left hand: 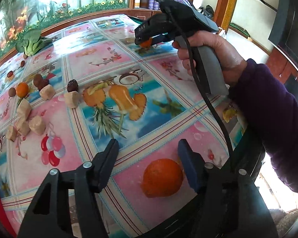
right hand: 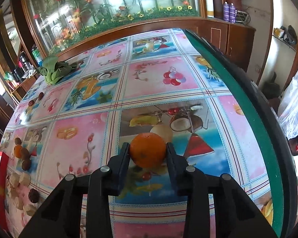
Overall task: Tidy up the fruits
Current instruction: 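Close the right gripper around an orange on the tablecloth, then carry the orange over the white tray and open the right gripper, then move the right gripper back over the beige cakes on the table, then grasp a round beige cake with the right gripper while the left gripper grasps a beige cube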
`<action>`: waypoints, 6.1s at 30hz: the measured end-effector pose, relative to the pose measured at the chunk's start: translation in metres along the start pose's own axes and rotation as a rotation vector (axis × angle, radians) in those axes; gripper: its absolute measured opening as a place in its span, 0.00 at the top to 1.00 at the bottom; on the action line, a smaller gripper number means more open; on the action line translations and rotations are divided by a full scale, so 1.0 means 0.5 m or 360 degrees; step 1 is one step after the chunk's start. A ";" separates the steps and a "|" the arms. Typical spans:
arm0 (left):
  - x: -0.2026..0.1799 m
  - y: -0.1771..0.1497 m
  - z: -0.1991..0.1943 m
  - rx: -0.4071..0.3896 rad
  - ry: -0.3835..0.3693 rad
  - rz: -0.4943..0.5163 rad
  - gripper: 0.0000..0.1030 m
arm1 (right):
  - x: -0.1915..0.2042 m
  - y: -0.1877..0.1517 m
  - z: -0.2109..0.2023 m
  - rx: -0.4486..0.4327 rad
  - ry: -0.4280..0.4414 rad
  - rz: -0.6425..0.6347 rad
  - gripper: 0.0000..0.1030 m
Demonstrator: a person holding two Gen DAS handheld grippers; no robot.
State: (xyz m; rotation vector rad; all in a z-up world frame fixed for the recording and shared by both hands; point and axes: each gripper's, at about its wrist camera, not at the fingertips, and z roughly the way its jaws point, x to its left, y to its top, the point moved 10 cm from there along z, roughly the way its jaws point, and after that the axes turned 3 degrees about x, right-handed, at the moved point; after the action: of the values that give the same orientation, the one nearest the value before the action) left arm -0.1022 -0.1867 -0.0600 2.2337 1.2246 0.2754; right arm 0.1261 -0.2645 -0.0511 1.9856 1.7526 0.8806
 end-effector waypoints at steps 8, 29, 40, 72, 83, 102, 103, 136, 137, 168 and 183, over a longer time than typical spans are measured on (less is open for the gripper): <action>-0.032 -0.007 -0.006 -0.0043 -0.0048 0.0126 0.69 | 0.005 0.009 -0.004 -0.0043 0.0025 0.0033 0.66; 0.316 -0.058 -0.224 -0.0371 0.0578 -0.0498 0.69 | 0.258 -0.038 -0.106 -0.0179 0.0482 -0.0076 0.67; 0.557 -0.208 -0.391 -0.0423 0.1213 -0.0861 0.69 | 0.696 -0.199 -0.130 0.0048 0.1016 -0.0458 0.67; 0.660 -0.327 -0.429 -0.0300 0.1451 -0.1112 0.38 | 0.841 -0.332 -0.135 0.0079 0.1056 -0.0841 0.45; 0.629 -0.263 -0.434 -0.0325 0.1347 -0.1053 0.30 | 0.760 -0.266 -0.144 -0.0009 0.1014 -0.0637 0.45; 0.530 -0.102 -0.306 -0.0200 0.1187 -0.0761 0.28 | 0.520 -0.143 -0.162 -0.0224 0.0804 -0.0319 0.45; 0.523 -0.094 -0.296 -0.0193 0.1173 -0.0742 0.28 | 0.510 -0.141 -0.164 -0.0232 0.0793 -0.0317 0.45; 0.427 -0.064 -0.107 0.0062 0.0831 -0.0590 0.28 | 0.366 -0.190 -0.087 0.0138 0.0645 -0.0290 0.44; 0.430 -0.065 -0.107 0.0061 0.0828 -0.0599 0.28 | 0.375 -0.193 -0.085 0.0154 0.0665 -0.0298 0.44; 0.368 0.008 -0.067 0.0071 0.0489 -0.0481 0.33 | 0.415 -0.156 -0.049 0.0046 0.0448 -0.0426 0.79; 0.371 0.034 -0.037 0.0041 0.0465 -0.0417 0.59 | 0.394 -0.135 -0.055 -0.0061 0.0298 -0.0419 0.79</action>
State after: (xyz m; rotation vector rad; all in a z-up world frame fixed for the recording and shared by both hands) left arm 0.0055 -0.0341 -0.0518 2.0736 1.6646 0.4968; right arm 0.0656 -0.0645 -0.0297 1.6433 2.0257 1.0258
